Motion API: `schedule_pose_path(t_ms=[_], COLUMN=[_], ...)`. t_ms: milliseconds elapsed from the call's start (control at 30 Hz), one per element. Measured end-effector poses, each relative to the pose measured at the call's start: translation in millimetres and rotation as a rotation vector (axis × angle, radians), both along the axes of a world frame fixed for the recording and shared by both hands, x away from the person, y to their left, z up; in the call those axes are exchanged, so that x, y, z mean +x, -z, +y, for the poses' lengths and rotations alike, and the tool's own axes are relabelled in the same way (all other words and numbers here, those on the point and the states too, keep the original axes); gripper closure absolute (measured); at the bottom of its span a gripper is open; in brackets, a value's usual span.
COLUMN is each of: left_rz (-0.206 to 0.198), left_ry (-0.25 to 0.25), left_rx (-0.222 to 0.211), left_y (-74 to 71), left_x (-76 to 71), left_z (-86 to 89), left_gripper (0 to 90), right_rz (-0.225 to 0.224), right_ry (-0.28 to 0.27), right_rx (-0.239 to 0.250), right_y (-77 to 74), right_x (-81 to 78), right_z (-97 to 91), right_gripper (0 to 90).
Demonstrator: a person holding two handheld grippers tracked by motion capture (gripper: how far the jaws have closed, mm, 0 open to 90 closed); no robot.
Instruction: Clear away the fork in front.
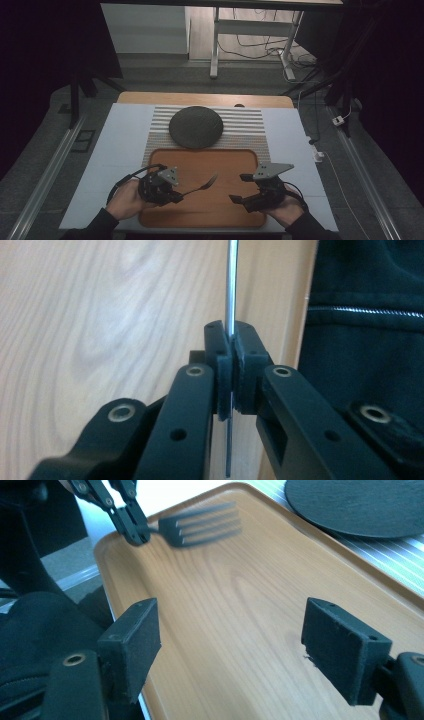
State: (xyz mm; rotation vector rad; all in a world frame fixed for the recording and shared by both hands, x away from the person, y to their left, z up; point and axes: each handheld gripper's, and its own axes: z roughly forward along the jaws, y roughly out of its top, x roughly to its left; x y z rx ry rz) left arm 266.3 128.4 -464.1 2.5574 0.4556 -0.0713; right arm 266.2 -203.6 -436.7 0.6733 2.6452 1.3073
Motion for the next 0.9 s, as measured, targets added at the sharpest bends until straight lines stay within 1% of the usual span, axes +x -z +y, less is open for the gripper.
schedule_pose_path(t_ms=[100,167,233,367,400,433,467,500,567,600,633,733,833,900], left_rz=[0.017,0.033,0.054,0.09,0.106,0.119,0.136,0.152,0.197,0.219,0.232,0.248,0.256,0.252], left_ry=[-0.081,-0.138,-0.197,-0.304,-0.331,-0.347,-0.376,-0.393,-0.438,-0.457,-0.471,-0.504,-0.521,-0.529], left_rx=[0.007,0.012,0.02,0.039,0.035,0.041,0.039,0.051,0.062,0.068,0.082,0.118,0.137,0.155], left_y=[0.1,2.2,5.2,11.9,14.1,15.7,18.0,20.1,25.6,28.7,31.3,36.6,39.9,42.2], left_x=[-1.4,-3.4,-5.8,-9.6,-10.4,-10.1,-10.0,-8.8,-5.3,-3.5,-2.0,0.7,3.1,3.8], left_z=[6.1,10.3,14.1,21.5,22.9,24.9,25.7,27.0,28.9,29.8,30.1,30.2,29.7,28.6], left_gripper=[86.2,86.2,86.2,86.1,86.1,86.1,86.1,86.1,86.1,86.0,86.0,86.0,85.9,85.6], right_rz=[-0.017,-0.025,-0.044,-0.081,-0.086,-0.093,-0.102,-0.109,-0.106,-0.106,-0.106,-0.095,-0.089,-0.088], right_ry=[0.023,0.04,0.062,0.102,0.11,0.119,0.128,0.135,0.148,0.157,0.157,0.171,0.174,0.176], right_rx=[-0.01,-0.013,-0.022,-0.061,-0.063,-0.069,-0.074,-0.08,-0.083,-0.091,-0.091,-0.103,-0.102,-0.103], right_y=[0.0,0.4,1.6,3.9,4.6,5.1,5.6,5.8,6.7,8.0,8.0,10.1,10.9,11.6], right_x=[-4.1,-6.8,-9.6,-15.9,-17.6,-19.0,-20.5,-21.9,-24.7,-26.0,-26.0,-27.7,-28.1,-28.6], right_z=[-3.9,-6.8,-9.7,-14.2,-15.2,-16.5,-17.8,-19.5,-23.0,-26.9,-26.9,-33.7,-36.1,-37.8], right_gripper=[20.3,17.0,13.8,5.5,3.8,1.8,0.8,0.8,0.7,0.7,0.7,0.8,0.8,0.8])
